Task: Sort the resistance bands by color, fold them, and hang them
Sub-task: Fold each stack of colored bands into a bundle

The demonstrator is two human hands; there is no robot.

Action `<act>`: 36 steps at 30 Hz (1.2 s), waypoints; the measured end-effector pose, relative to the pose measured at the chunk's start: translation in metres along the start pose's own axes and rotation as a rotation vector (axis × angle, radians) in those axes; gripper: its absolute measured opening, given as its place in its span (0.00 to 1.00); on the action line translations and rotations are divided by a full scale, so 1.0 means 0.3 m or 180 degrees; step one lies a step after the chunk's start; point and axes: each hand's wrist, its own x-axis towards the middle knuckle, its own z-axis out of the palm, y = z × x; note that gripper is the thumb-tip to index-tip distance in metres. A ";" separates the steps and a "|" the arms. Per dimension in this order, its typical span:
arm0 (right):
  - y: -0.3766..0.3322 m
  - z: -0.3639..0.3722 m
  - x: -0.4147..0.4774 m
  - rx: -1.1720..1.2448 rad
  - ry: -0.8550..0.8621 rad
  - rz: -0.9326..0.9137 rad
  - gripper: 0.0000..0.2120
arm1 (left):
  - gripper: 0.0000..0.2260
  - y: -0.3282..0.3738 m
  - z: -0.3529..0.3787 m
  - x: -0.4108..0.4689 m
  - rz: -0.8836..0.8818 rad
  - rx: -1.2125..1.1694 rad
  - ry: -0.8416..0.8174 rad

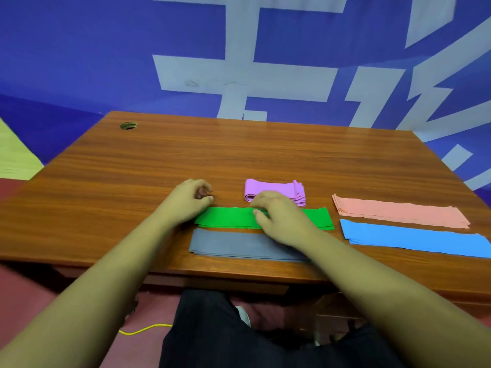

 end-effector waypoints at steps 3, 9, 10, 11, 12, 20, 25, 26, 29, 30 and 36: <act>-0.030 0.043 -0.017 -0.0067 -0.0227 0.0117 0.13 | 0.08 -0.027 -0.001 -0.038 -0.0423 0.0193 -0.0044; -0.053 0.065 -0.047 -0.0210 -0.0400 0.0306 0.14 | 0.18 0.013 0.013 -0.079 -0.1387 0.0348 0.0111; -0.054 0.064 -0.049 -0.0200 -0.0398 0.0329 0.13 | 0.19 0.026 0.011 -0.076 -0.1495 0.0333 0.0014; -0.055 0.063 -0.051 -0.0175 -0.0392 0.0349 0.13 | 0.20 0.042 0.006 -0.075 -0.1575 0.0312 -0.0097; -0.057 0.062 -0.053 -0.0141 -0.0385 0.0375 0.13 | 0.20 0.058 0.002 -0.074 -0.1632 0.0278 -0.0212; -0.071 0.066 -0.062 -0.0072 -0.0292 0.0471 0.13 | 0.10 0.089 0.012 -0.090 -0.1475 -0.0328 -0.0273; -0.071 0.054 -0.049 0.0127 -0.0344 0.0597 0.12 | 0.09 0.111 0.013 -0.101 -0.1062 -0.0873 0.0009; -0.073 0.046 -0.045 0.0277 -0.0262 0.0685 0.12 | 0.09 0.119 0.011 -0.102 -0.0999 -0.0974 0.0087; -0.097 0.009 -0.023 0.1344 0.0379 0.1309 0.09 | 0.09 0.162 0.011 -0.102 -0.0491 -0.0846 0.0392; -0.107 -0.005 -0.011 0.1961 0.0488 0.1625 0.09 | 0.10 0.185 0.015 -0.103 -0.0277 -0.0851 0.0436; -0.102 -0.066 0.027 0.4565 0.0191 0.2690 0.16 | 0.11 0.298 0.075 -0.086 0.0111 -0.1321 0.0326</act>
